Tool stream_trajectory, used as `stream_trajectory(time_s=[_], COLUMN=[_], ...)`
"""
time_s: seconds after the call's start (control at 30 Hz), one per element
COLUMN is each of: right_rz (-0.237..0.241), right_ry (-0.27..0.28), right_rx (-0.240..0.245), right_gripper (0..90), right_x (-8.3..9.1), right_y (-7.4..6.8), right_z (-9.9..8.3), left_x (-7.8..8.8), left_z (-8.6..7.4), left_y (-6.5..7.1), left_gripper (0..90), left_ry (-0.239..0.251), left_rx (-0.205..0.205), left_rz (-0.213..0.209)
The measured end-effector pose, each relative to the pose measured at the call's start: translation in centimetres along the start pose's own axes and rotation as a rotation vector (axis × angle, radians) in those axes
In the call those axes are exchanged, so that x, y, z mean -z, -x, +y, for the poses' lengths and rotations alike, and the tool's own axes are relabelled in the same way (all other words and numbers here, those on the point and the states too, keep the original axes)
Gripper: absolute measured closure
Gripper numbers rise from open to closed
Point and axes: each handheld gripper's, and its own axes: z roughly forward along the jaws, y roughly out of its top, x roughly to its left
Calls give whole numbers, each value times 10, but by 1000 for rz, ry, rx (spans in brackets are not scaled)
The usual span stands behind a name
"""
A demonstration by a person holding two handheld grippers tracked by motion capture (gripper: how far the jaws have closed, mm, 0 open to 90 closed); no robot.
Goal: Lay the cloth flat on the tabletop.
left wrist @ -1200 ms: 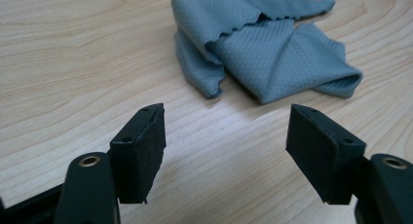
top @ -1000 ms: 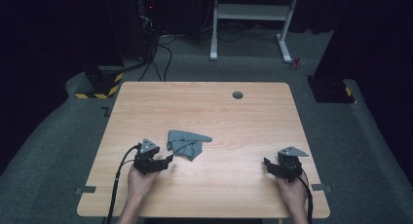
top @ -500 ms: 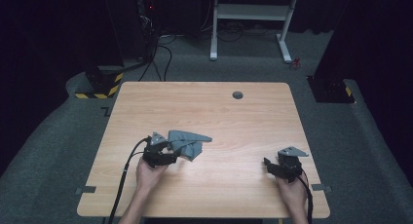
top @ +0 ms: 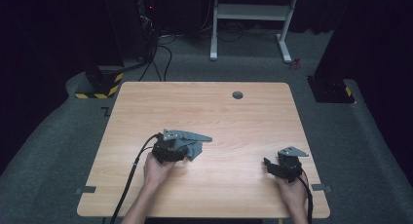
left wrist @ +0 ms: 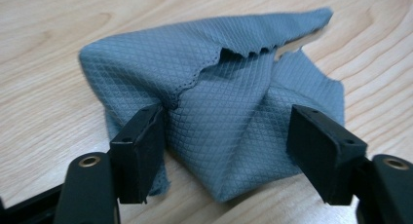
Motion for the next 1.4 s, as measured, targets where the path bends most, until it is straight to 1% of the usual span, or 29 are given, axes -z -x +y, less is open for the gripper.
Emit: stream_trajectory(time_s=[0.03, 0.13, 0.17, 0.23, 0.3, 0.43, 0.5, 0.53, 0.6, 0.73, 0.77, 0.8, 0.83, 0.87, 1.0, 1.03, 1.07, 1.1, 1.13, 1.17, 1.2, 1.23, 1.3, 1.33, 1.37, 1.4], right_rz=[0, 0, 0, 0, 0, 0, 0, 0, 0, 0, 0, 0, 0, 0, 0, 1, 1, 0, 0, 1, 1, 0, 0, 0, 0, 1], right_ry=[0, 0, 0, 0, 0, 0, 0, 0, 0, 0, 0, 0, 0, 0, 0, 0, 0, 0, 0, 0, 0, 0, 0, 0, 0, 0], right_rx=[0, 0, 0, 1, 0, 0, 0, 0, 0, 0, 0, 0, 0, 0, 0, 0, 0, 0, 0, 0, 0, 0, 0, 0, 0, 0], right_gripper=[356, 355, 355, 355, 355, 355, 355, 355, 355, 355, 355, 355, 355, 355, 355, 355, 355, 355, 355, 355, 355, 355, 355, 355, 355, 355], right_x=[0, 0, 0, 0, 0, 0, 0, 0, 0, 0, 0, 0, 0, 0, 0, 0, 0, 0, 0, 0, 0, 0, 0, 0, 0, 0], right_y=[0, 0, 0, 0, 0, 0, 0, 0, 0, 0, 0, 0, 0, 0, 0, 0, 0, 0, 0, 0, 0, 0, 0, 0, 0, 0], right_z=[0, 0, 0, 0, 0, 0, 0, 0, 0, 0, 0, 0, 0, 0, 0, 0, 0, 0, 0, 0, 0, 0, 0, 0, 0, 0], left_x=[-3, -4, -4, -3, -3, -4, -5, -5, -5, -4, -4, -4, -3, -3, -4, -5, -5, -5, -5, -4, -4, -3, -2, -2, -2, -1], left_z=[0, 1, 1, 1, 2, 3, 3, 3, 3, 3, 4, 4, 5, 5, 10, 11, 11, 14, 14, 18, 18, 21, 25, 25, 26, 28], left_y=[2, 3, 3, 3, 3, 2, 2, 2, 2, 1, 2, 2, 3, 3, 10, 12, 12, 14, 14, 18, 18, 21, 26, 26, 27, 31], left_gripper=[315, 375, 409, 486, 584, 744, 822, 844, 853, 866, 868, 868, 869, 870, 871, 871, 871, 872, 872, 872, 872, 872, 873, 873, 873, 873], left_ry=[-9, -8, -8, -4, -9, -4, -1, -1, 2, 5, 21, 21, 37, 37, 53, 53, 53, 60, 60, 67, 67, 74, 92, 92, 100, 107], left_rx=[-9, -7, -7, -24, -34, -26, -32, -32, -27, -41, -29, -29, -20, -20, -30, -23, -23, -25, -25, -39, -39, -47, -36, -36, -38, -33], left_rz=[11, 8, 8, 4, -4, -30, -48, -48, -50, -54, -75, -75, -99, -99, -135, -146, -146, -160, -160, -171, -171, -181, -212, -212, -223, -246])
